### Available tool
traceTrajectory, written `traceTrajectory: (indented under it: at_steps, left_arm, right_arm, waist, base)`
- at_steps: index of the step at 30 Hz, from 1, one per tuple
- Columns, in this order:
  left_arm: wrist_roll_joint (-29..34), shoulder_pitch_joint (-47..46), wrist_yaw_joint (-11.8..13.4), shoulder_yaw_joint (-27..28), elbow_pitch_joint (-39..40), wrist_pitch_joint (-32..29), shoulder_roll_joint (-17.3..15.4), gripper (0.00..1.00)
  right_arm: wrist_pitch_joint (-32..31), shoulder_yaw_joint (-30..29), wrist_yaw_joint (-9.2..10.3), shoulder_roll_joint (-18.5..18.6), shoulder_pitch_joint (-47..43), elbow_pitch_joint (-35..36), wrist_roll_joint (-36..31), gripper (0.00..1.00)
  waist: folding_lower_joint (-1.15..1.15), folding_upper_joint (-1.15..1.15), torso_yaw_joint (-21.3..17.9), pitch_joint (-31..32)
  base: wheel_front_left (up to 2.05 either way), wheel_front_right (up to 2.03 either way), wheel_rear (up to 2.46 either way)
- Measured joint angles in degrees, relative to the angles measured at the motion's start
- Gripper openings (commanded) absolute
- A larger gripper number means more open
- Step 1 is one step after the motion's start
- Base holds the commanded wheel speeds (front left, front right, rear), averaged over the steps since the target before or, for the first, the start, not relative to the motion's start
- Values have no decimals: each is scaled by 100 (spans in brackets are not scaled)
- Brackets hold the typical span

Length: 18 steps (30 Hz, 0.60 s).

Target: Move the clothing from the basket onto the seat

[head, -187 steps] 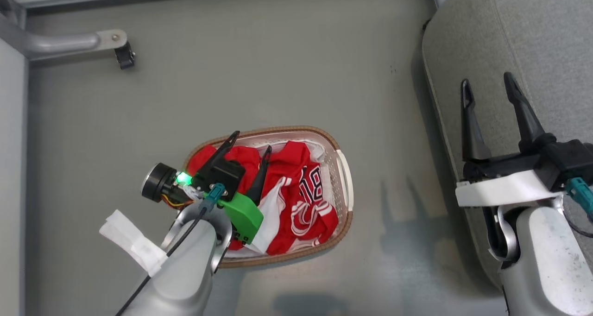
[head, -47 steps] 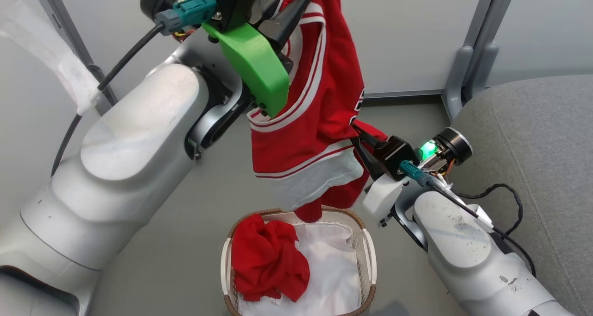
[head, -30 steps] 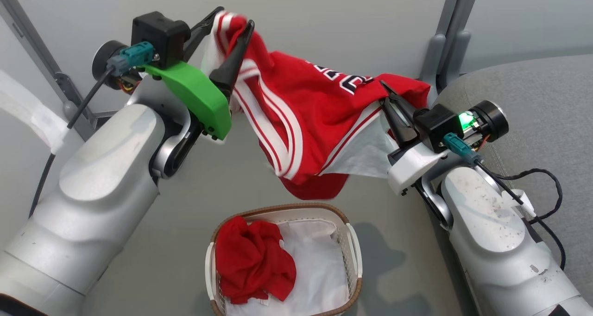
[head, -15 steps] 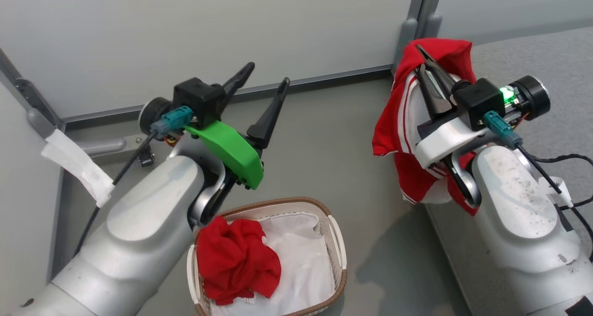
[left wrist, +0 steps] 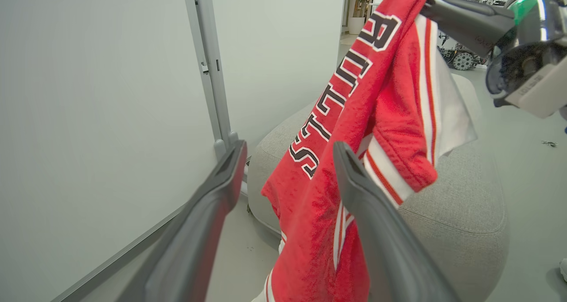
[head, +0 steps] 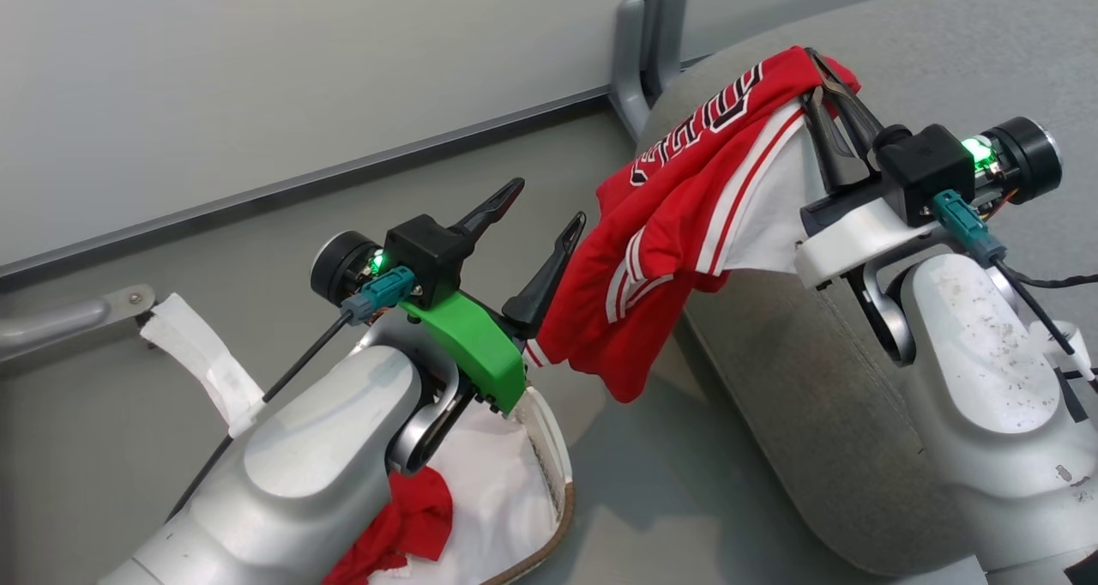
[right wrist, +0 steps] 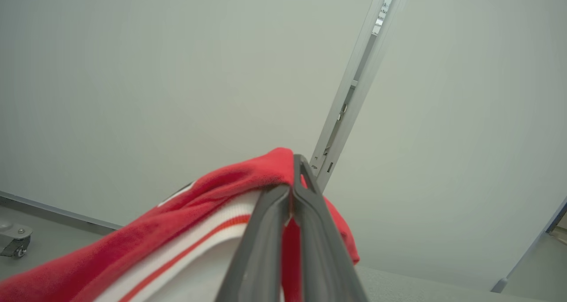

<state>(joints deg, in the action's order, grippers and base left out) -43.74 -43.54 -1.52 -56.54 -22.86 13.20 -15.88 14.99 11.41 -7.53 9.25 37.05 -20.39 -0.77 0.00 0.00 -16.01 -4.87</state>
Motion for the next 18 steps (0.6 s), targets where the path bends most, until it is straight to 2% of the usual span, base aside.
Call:
traceTrajectory:
  at_steps: [12, 18]
  left_arm:
    - [153, 102, 182, -111, 260, 38, -34, 100]
    - [204, 114, 255, -160, 448, -38, -109, 100]
  right_arm:
    - [0, -256, 0, -18, -20, 328, -25, 0]
    - [0, -432, 0, -48, -42, 364, -74, 0]
  waist:
    - [0, 0, -1017, -395]
    - [0, 0, -1317, -703]
  base:
    - [0, 0, 0]
    - [0, 0, 0]
